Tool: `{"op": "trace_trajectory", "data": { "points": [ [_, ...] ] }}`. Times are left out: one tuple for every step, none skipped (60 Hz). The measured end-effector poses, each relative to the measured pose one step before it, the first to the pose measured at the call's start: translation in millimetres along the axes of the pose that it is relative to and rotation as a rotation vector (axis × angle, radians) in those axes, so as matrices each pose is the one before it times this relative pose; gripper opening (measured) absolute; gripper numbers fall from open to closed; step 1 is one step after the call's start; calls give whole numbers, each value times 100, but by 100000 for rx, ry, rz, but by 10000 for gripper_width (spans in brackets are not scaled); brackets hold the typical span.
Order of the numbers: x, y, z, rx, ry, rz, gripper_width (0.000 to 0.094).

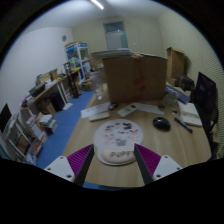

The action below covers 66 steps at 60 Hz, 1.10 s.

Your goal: Arrange mouse

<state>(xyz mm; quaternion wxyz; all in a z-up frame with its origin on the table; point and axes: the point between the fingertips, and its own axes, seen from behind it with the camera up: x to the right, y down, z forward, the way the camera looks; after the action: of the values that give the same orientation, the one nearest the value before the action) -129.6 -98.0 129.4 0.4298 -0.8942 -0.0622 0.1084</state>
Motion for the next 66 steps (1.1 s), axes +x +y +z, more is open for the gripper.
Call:
{"op": "trace_trajectory", "data": {
  "points": [
    [525, 105, -57, -389, 1679, -468, 824],
    [1852, 96, 702, -402, 1203, -454, 827],
    [702, 31, -71, -221, 1832, -410, 826],
    [1283, 44, 402, -295, 1373, -226, 823],
    [1230, 53, 378, -272, 1251, -2, 822],
    [777, -76, 179, -246, 1286, 150, 824],
    [1815, -32, 615, -133, 608, 535, 818],
    [1126, -92, 398, 66, 763, 608, 820],
    [1087, -164, 416, 289, 527, 636, 821],
    [1067, -239, 438, 642, 375, 562, 820],
    [1015, -298, 456, 862, 230, 385, 820],
    [1025, -347, 503, 1002, 239, 196, 820],
    [466, -318, 495, 1138, 564, 5, 822],
    [1235, -386, 531, 968, 97, -201, 818],
    [905, -291, 575, 1214, 144, -593, 820],
    [809, -239, 585, 958, 60, -895, 820],
    [801, -137, 611, 556, 144, -1040, 821],
    [785, -56, 632, 298, 245, -1117, 820],
    [471, 30, 665, 392, 480, -1183, 819],
    [983, 7, 715, -36, 0, -1160, 820],
    [359, 129, 721, 61, 267, -1335, 819],
    [609, 139, 905, -271, -46, -1295, 817],
    [600, 127, 768, -362, -438, -1313, 815],
    [259, 235, 516, -256, -288, -1345, 821],
    [472, 180, 746, -358, -642, -1257, 814],
    [316, 171, 650, -142, -565, -1146, 817],
    [298, 150, 624, 14, -569, -1008, 815],
    [278, 123, 615, 1, -456, -856, 814],
    [312, 165, 581, -132, -289, -758, 817],
    [271, 225, 541, -335, -269, -665, 813],
    [185, 222, 510, -436, -479, -645, 816],
    [114, 209, 498, -309, -796, -647, 818],
    [61, 144, 468, 6, -973, -687, 818],
    [11, 63, 426, 238, -784, -683, 816],
    [144, 114, 409, 100, -516, -761, 814],
    [156, 91, 353, 85, -286, -838, 819],
    [112, 112, 323, -58, -374, -626, 813],
    [77, 134, 303, -139, -405, -432, 813],
    [102, 101, 330, -33, -294, -154, 812],
    [88, 72, 305, 62, -315, 95, 813],
    [31, 77, 287, -24, -495, 252, 816],
    [-139, 21, 209, 182, -1299, 466, 852],
    [-123, -307, 358, 1386, -1390, 1308, 810],
    [30, -72, 163, -18, -634, 1181, 811],
    [-34, -28, 171, -32, -793, 1105, 809],
    [-12, -184, 223, 496, -777, 1214, 806],
    [122, -221, 231, 637, -121, 653, 809],
    [57, -182, 224, 459, -250, 133, 814],
    [115, -130, 186, -66, 131, -136, 807],
    [123, -228, 229, 235, 187, -89, 808],
    [135, -104, 233, -268, 315, -148, 810],
    [117, -143, 301, 45, 97, -8, 808],
    [66, -214, 255, 124, 25, -3, 802],
    [19, -151, 245, -131, -111, 129, 801],
    [51, -214, 258, 114, -55, 96, 798],
    [67, -159, 239, -148, 49, 12, 792],
    [65, -182, 251, 50, 103, -71, 796],
    [30, -176, 250, -24, 46, -5, 792],
    [37, -165, 239, -77, 22, 68, 792],
    [4, -188, 245, 56, -19, 28, 794],
    [-4, -145, 247, -99, -45, -23, 792],
    [-74, -89, 185, 130, -67, 47, 790],
    [-6, -127, 213, -88, -25, -30, 785],
    [18, -124, 186, -20, 47, -74, 768],
    [21, -126, 187, -18, 83, -22, 758],
    [24, -83, 147, -114, 141, 57, 792]
  ]
}}
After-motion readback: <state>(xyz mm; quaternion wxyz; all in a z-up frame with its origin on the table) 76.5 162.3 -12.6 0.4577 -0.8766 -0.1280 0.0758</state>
